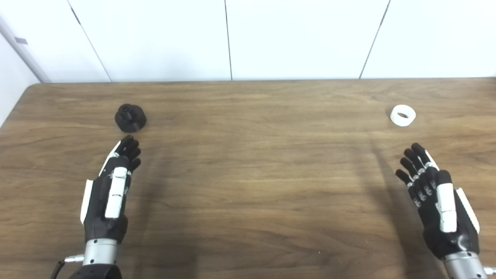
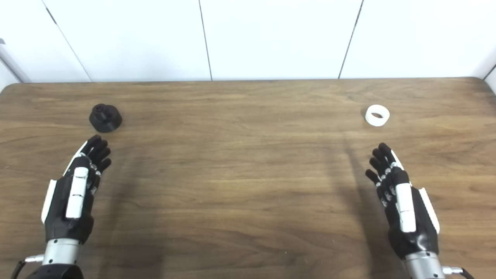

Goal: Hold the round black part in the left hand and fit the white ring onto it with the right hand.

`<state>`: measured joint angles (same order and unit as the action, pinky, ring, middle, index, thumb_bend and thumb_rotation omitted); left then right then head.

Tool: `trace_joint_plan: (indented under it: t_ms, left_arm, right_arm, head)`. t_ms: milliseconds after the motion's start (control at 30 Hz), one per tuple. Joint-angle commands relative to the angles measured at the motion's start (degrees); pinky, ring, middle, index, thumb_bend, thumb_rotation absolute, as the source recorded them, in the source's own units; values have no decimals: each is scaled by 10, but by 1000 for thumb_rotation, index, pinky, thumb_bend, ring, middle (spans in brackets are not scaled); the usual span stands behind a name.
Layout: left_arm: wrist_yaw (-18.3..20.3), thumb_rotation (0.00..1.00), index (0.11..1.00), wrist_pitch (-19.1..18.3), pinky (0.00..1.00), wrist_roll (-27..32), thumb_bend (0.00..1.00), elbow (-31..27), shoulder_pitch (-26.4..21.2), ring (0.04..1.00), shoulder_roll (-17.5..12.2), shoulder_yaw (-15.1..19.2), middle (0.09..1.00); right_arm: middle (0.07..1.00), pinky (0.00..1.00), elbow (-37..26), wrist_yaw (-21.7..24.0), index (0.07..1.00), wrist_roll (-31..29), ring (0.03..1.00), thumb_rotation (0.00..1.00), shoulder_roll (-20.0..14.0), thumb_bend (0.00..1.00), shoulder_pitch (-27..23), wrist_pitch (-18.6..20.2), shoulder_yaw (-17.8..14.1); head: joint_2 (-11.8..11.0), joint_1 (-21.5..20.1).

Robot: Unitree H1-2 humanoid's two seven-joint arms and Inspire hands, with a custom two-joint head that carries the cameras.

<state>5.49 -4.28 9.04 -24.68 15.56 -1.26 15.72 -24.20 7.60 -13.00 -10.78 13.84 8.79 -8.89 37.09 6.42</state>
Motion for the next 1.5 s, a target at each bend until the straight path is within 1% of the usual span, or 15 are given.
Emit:
trace_joint_plan:
  t_ms: [0, 400, 467, 533, 633, 700, 833, 900, 933, 1000, 1067, 1100, 1267, 1333, 1467]
  left_arm:
    - [-1, 791, 902, 22, 931, -5, 539, -32, 111, 923, 11, -7, 911]
    - [0, 798, 900, 28, 916, -12, 545, -30, 114, 920, 10, -9, 909]
    - [-2, 794, 898, 28, 912, -13, 542, -32, 114, 916, 13, -8, 907]
    - [-2, 765, 893, 28, 908, -12, 545, -32, 115, 913, 15, -8, 903]
    - [-1, 754, 891, 38, 895, -25, 539, -27, 116, 905, 17, -14, 898]
    - [-4, 781, 899, 39, 872, -44, 552, -29, 120, 893, 20, -22, 895]
    - [0, 790, 921, 37, 916, -49, 585, -29, 125, 916, 21, -34, 914]
    - [1, 785, 927, 39, 915, -46, 585, -25, 126, 918, 21, -38, 916]
    - [1, 777, 929, 39, 911, -45, 578, -24, 127, 918, 21, -40, 915]
    - [2, 782, 927, 48, 913, -50, 565, -17, 128, 919, 19, -46, 915]
    - [0, 788, 924, 53, 916, -54, 562, -13, 129, 919, 20, -50, 914]
    - [-1, 771, 916, 55, 910, -54, 566, -10, 128, 914, 21, -51, 908]
    - [-5, 762, 915, 63, 910, -61, 547, -1, 125, 907, 22, -56, 901]
    - [-8, 757, 913, 67, 895, -66, 550, 4, 124, 898, 23, -58, 897]
    - [-11, 740, 911, 74, 878, -73, 558, 11, 123, 890, 25, -62, 892]
  right_arm:
    - [948, 923, -22, 1, 946, -9, 955, 931, -3, 624, -10, -21, -4]
    - [941, 919, -20, 3, 943, -13, 947, 922, -3, 612, -6, -23, -4]
    - [939, 918, -20, 3, 939, -15, 946, 919, -3, 612, -5, -21, -4]
    - [946, 922, -20, 4, 944, -13, 954, 920, -4, 617, -2, -22, -5]
    - [955, 933, -15, 7, 953, -12, 963, 933, -9, 621, 2, -27, -6]
    - [966, 946, -10, 11, 966, -14, 973, 957, -14, 612, 4, -30, -8]
    - [967, 945, -2, 13, 967, -14, 972, 985, -15, 595, 5, -38, -8]
    - [972, 953, 7, 17, 972, -15, 976, 981, -16, 603, 4, -47, -7]
    - [983, 964, 11, 19, 982, -14, 983, 985, -17, 619, 4, -51, -7]
    - [989, 979, 20, 25, 988, -21, 991, 979, -17, 620, 3, -59, -8]
    - [978, 964, 25, 26, 971, -25, 984, 934, -14, 615, 1, -64, -11]
    - [976, 966, 29, 27, 965, -25, 987, 932, -14, 602, 0, -68, -11]
    - [984, 967, 48, 33, 973, -21, 993, 942, -18, 591, -3, -87, -8]
    - [987, 985, 55, 34, 978, -17, 999, 949, -19, 596, -5, -91, -7]
    - [987, 999, 71, 33, 976, -13, 1000, 947, -20, 617, -8, -100, -7]
  head:
    - [0, 0]
    - [-3, 4]
    - [-5, 10]
    - [-8, 21]
    - [-21, 53]
    - [-31, 76]
    - [-44, 99]
    - [-57, 118]
    - [-57, 118]
    - [-69, 134]
    - [-74, 140]
    - [-81, 148]
    - [-95, 160]
    - [-106, 169]
    - [-113, 182]
